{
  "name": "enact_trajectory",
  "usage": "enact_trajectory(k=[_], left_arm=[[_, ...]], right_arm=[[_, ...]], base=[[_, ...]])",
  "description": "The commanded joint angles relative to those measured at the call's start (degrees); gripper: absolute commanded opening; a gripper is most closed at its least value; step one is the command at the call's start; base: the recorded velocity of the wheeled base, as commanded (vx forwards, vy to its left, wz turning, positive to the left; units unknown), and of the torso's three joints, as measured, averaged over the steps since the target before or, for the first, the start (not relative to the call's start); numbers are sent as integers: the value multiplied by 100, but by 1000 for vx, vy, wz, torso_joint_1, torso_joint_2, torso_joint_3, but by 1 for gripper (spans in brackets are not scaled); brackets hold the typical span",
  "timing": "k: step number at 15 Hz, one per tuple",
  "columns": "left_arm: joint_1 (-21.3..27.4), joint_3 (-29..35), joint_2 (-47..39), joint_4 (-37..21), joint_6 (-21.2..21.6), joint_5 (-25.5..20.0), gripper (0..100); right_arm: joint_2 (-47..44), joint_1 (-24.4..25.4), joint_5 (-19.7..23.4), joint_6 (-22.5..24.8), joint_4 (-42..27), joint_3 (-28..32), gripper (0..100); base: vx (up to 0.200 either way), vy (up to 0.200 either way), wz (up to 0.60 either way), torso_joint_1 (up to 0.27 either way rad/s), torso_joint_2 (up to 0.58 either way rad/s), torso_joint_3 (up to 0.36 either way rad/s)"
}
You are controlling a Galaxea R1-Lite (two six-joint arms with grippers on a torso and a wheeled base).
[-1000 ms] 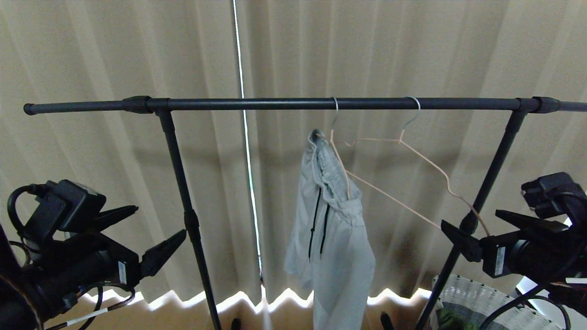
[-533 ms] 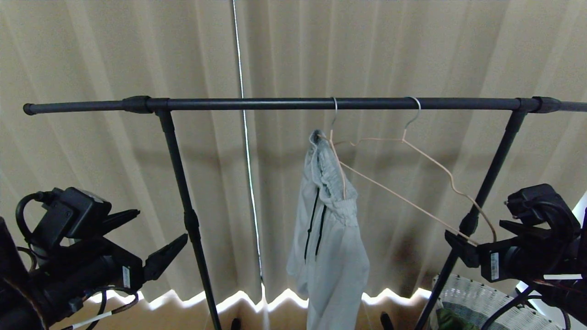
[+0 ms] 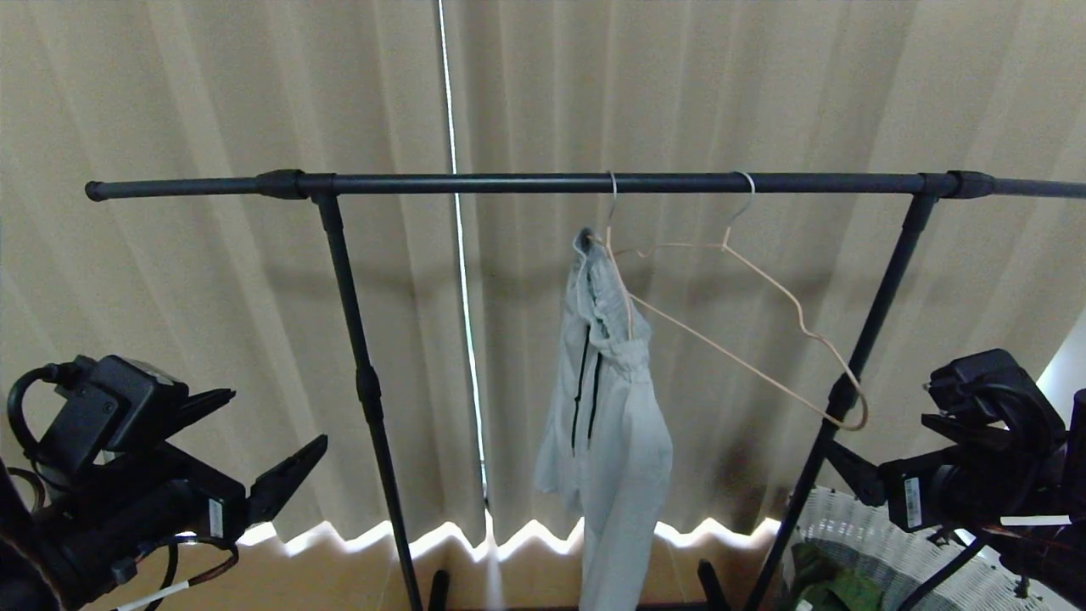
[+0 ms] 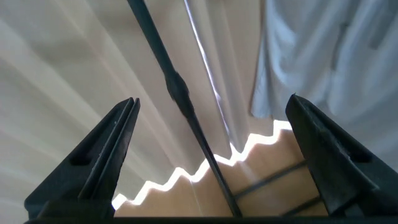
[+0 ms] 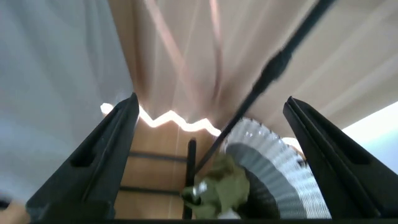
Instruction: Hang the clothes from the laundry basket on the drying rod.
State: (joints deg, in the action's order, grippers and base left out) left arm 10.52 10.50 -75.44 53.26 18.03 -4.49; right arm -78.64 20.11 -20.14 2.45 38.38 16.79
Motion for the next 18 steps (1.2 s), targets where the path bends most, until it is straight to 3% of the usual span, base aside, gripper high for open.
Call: enact_trajectory(k=[1,4,9,15,18], left_arm=[[-6,-39,38,0,-1,-8,100],[-6,-65,38,26,-1,-8,100],[3,-215,55,369,-1,-8,100],[11,-223,99,378,-1,-8,100],[20,-223,108,378,-1,-8,100]], right_arm=[[-28,1,1,1,3,0,100],[-28,10,1,10,3,-53,100],[-11,28,1,10,3,-61,100],[-2,36,1,98,3,-105,100],[-28,36,-8,194,320,-255,100]], base=[[-200,0,0,2,2,2],[-200,0,0,2,2,-1],[0,0,0,0,0,0],[0,0,0,0,0,0],[0,0,0,0,0,0]])
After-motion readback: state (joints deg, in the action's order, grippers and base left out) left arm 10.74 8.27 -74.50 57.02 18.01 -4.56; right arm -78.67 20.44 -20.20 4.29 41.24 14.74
